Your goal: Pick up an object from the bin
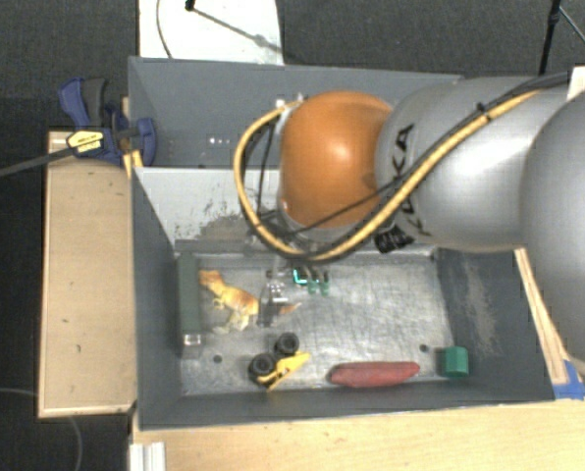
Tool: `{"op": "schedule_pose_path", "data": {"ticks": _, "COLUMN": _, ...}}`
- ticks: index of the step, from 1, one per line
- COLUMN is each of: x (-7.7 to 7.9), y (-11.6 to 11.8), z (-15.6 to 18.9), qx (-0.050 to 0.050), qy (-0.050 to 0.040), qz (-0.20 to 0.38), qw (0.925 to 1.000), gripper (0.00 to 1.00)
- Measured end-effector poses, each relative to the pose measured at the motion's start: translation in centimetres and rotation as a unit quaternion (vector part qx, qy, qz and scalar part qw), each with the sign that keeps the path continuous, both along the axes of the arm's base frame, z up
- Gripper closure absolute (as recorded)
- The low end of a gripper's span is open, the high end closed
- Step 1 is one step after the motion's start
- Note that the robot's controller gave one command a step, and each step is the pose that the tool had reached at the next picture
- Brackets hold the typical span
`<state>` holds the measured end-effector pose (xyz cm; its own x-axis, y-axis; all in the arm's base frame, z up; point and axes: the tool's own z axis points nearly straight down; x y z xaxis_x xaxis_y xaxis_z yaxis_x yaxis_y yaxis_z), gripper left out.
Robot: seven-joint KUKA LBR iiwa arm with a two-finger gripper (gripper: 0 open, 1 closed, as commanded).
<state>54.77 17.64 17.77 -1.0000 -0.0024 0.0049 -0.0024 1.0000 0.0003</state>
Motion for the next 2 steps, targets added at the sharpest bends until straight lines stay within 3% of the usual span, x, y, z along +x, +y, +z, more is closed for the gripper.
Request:
{"op": "schedule_pose_path", "data": {"ticks": 1, "x": 0.2, "y": -0.1, "z": 0.4, "qx": 0.001, "qy": -0.0038, "qz": -0.003, "qw": 1.0, "gripper": 0.0}}
{"op": "schedule_pose_path", "data": {"ticks": 2, "x": 2.3, "y": 2.4, "z": -5.7, "qx": 0.002, "qy": -0.0064, "qz": -0.028, "qw": 0.9996, "gripper": 0.0}}
